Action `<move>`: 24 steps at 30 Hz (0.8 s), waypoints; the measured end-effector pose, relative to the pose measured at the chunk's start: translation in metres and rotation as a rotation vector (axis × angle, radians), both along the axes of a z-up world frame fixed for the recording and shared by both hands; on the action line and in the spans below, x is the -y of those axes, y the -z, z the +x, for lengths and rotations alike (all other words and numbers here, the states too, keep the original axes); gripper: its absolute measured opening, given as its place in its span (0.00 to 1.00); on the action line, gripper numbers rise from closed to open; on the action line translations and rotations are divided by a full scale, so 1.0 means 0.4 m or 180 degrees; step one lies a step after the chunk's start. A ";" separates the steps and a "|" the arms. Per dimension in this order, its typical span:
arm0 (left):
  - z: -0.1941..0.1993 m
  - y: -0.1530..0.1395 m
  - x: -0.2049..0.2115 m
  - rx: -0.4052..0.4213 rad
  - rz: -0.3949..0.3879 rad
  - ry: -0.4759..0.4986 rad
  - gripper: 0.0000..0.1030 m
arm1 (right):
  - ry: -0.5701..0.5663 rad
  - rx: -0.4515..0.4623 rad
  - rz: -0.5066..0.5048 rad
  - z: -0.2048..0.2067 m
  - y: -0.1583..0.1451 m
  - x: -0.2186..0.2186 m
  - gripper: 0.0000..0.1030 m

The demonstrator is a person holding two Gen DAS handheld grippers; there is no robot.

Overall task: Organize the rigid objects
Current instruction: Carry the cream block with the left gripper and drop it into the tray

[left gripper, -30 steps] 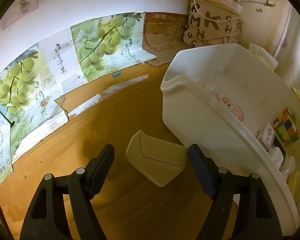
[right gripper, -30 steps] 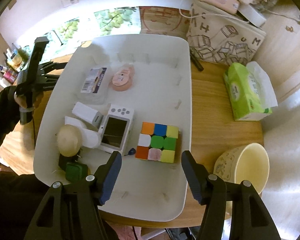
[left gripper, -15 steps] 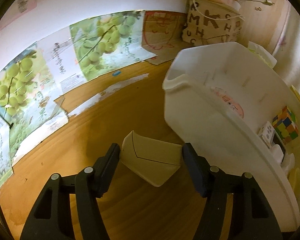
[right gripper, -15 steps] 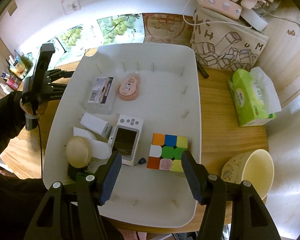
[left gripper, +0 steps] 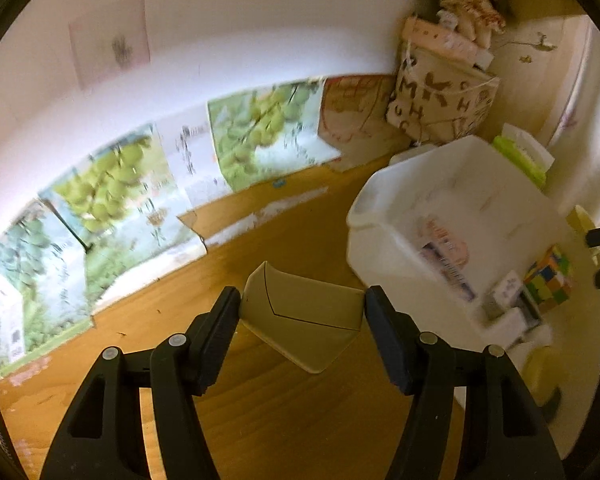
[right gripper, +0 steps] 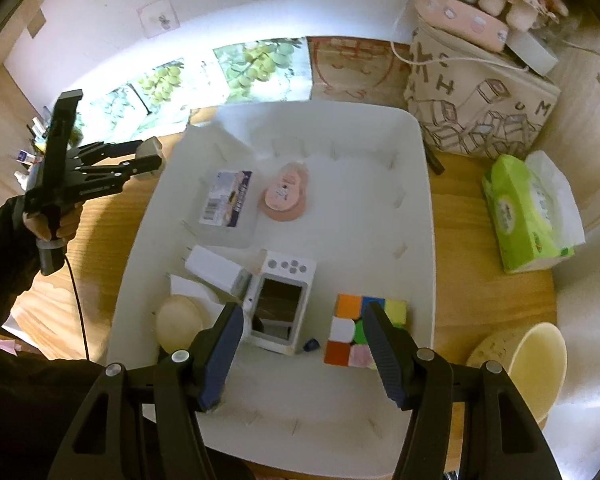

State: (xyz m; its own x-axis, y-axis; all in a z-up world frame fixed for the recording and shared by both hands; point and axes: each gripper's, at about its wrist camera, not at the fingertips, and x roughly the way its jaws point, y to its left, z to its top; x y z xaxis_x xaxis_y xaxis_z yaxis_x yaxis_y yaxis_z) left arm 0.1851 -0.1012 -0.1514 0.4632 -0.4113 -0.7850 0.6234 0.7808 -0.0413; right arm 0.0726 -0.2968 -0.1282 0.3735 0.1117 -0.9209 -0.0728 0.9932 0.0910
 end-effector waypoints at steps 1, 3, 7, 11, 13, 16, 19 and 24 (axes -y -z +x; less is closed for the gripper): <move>-0.013 -0.020 0.006 0.0029 0.0006 0.0008 0.66 | -0.0014 0.0018 0.0013 0.002 -0.001 -0.004 0.61; -0.036 -0.053 0.020 0.0075 -0.0011 0.0019 0.66 | -0.0026 0.0059 0.0020 0.005 -0.003 -0.011 0.61; -0.091 -0.100 0.066 0.0040 -0.0072 0.0030 0.66 | -0.0012 0.0184 0.0020 0.005 -0.006 -0.029 0.61; -0.151 -0.116 0.123 -0.0024 -0.0022 0.0022 0.66 | -0.0042 0.0315 -0.0002 -0.008 -0.009 -0.048 0.61; -0.178 -0.113 0.157 -0.0076 0.0074 0.0027 0.66 | -0.0052 0.0362 0.0012 -0.017 -0.010 -0.052 0.63; -0.206 -0.101 0.200 -0.0214 0.0217 -0.0052 0.66 | -0.0073 0.0372 0.0069 -0.028 -0.009 -0.054 0.68; -0.230 -0.087 0.233 -0.0389 0.0274 -0.0121 0.66 | -0.0048 0.0390 0.0115 -0.042 -0.007 -0.054 0.68; -0.251 -0.076 0.268 -0.0680 0.0287 -0.0264 0.66 | 0.0175 0.0382 0.0154 -0.060 -0.001 -0.039 0.75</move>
